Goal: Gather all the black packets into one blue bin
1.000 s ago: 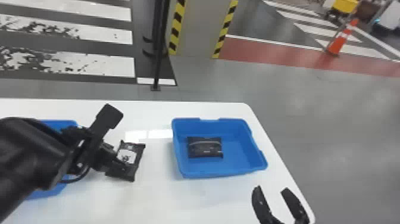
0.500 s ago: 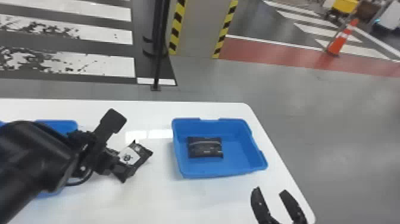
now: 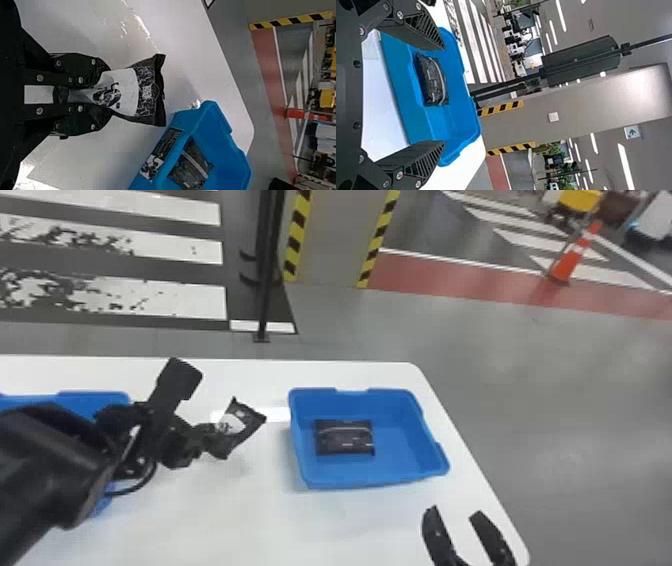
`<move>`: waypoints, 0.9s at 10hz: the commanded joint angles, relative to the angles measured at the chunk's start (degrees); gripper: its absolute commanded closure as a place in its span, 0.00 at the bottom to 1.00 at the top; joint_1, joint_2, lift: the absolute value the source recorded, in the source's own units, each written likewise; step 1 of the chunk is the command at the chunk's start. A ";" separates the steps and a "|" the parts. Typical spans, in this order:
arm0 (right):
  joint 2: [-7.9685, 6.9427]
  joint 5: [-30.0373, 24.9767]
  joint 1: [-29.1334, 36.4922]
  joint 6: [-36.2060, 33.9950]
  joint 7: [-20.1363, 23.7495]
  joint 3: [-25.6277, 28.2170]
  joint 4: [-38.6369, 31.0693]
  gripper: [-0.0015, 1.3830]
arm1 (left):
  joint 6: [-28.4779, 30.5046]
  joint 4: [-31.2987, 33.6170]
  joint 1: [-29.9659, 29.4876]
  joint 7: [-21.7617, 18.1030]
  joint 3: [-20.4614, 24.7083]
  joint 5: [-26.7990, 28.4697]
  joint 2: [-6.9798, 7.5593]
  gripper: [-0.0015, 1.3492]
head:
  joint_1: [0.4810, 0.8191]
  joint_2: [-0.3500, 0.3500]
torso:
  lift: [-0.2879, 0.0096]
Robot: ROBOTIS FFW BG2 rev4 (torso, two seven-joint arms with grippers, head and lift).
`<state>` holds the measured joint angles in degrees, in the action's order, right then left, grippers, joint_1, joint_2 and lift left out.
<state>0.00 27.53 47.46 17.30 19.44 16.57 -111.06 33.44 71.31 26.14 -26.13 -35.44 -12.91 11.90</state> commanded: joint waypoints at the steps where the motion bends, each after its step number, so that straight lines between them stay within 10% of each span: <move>1: -0.05 0.23 0.21 0.00 0.07 0.00 -0.10 0.14 | -0.54 6.81 -4.20 -0.76 6.07 2.06 0.84 0.90 | 0.63 0.00 | 0.60; 5: -0.05 0.23 0.63 0.00 0.24 0.00 -0.67 0.14 | -0.11 34.79 -22.90 -3.05 29.04 8.68 2.25 0.90 | 0.63 0.00 | 0.60; 9: -0.05 0.12 0.63 -0.14 0.33 0.00 -0.81 0.14 | -1.52 37.46 -31.34 -4.54 38.52 10.62 2.34 0.90 | 0.63 0.19 | 0.60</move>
<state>0.00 27.64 48.08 17.30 19.76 16.57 -111.88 31.95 108.90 -4.58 -30.66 1.87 -3.09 14.38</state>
